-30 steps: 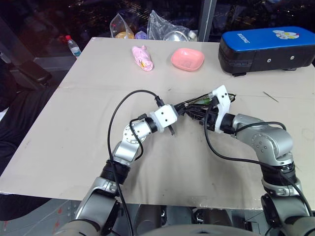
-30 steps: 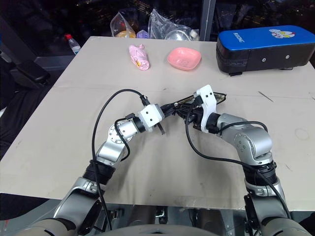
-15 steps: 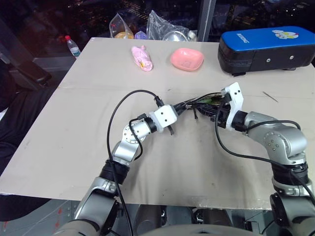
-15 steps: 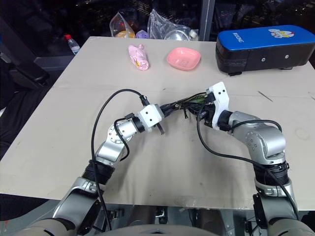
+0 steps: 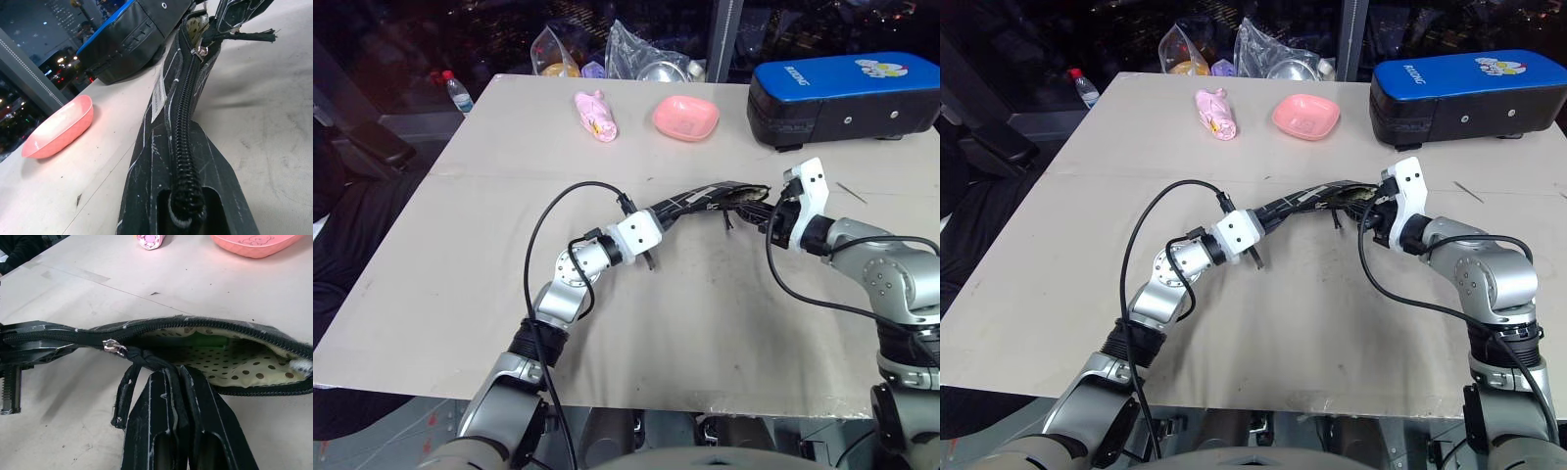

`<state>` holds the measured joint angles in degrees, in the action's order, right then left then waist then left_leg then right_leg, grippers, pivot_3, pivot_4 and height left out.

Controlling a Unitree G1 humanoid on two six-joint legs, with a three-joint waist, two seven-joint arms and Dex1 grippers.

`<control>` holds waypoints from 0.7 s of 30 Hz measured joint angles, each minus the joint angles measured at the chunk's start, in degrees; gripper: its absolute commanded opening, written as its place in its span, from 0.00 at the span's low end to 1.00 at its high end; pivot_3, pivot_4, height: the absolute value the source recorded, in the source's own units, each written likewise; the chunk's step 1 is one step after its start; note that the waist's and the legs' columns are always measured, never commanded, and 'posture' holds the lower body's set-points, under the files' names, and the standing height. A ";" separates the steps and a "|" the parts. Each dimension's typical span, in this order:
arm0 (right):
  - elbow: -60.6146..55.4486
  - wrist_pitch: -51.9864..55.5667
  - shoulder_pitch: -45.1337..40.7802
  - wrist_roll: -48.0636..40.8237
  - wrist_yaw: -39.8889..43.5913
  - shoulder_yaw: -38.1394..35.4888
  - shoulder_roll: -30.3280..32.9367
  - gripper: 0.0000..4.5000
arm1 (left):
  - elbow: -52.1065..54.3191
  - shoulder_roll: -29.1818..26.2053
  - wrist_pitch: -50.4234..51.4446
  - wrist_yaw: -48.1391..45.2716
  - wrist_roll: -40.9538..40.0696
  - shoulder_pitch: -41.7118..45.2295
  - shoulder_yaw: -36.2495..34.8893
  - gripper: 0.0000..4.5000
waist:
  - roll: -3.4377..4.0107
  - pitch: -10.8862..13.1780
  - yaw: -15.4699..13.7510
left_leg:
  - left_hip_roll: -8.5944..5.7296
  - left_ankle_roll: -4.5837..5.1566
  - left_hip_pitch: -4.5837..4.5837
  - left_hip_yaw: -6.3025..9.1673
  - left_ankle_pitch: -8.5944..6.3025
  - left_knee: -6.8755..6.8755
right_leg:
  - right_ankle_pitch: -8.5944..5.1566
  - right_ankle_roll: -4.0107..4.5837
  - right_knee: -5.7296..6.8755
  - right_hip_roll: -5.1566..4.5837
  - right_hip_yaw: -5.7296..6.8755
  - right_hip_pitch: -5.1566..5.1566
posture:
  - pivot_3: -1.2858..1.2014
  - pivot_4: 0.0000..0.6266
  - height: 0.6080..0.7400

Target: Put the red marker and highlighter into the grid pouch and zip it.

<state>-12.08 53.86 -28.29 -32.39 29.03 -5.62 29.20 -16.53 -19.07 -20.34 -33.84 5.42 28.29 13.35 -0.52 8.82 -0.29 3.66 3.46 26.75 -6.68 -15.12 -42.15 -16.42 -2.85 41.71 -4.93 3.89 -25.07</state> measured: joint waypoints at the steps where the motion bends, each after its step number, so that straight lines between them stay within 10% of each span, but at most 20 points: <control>1: 0.47 -0.38 0.00 0.37 -0.07 -0.01 0.32 0.01 | -0.01 -0.19 -0.03 0.00 0.00 0.00 0.00 0.00 | 0.00 0.00 -0.02 | 0.00 0.00 0.00 0.00 0.00 0.00 | 0.00 0.00 0.00 0.00 0.00 0.00 | 0.52 0.24 0.61; 16: 10.30 -4.87 -0.01 5.51 -2.24 -6.06 6.59 0.01 | -0.72 -1.64 -0.21 0.64 0.00 -0.06 -0.58 0.00 | 0.00 0.00 -0.27 | 0.00 0.00 0.00 -0.03 0.00 0.02 | 0.00 0.00 -0.01 0.00 -0.02 -0.01 | 0.52 0.24 0.61; 21: 6.54 -4.68 2.52 3.80 2.10 -5.75 6.69 0.41 | -1.64 -1.94 -0.61 -0.54 -0.87 -0.16 -1.26 0.15 | 0.00 0.00 -0.31 | 0.01 0.00 0.00 -0.02 0.00 0.03 | 0.00 -0.01 -0.04 0.00 -0.01 -0.01 | 0.52 0.24 0.61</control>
<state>-5.54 49.19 -25.77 -28.58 31.13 -11.37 35.89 -18.17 -21.01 -20.95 -34.38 4.55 28.13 12.10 -0.51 8.82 -0.60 3.67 3.46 26.75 -6.70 -15.12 -42.12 -16.43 -2.85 41.68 -4.94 3.88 -25.07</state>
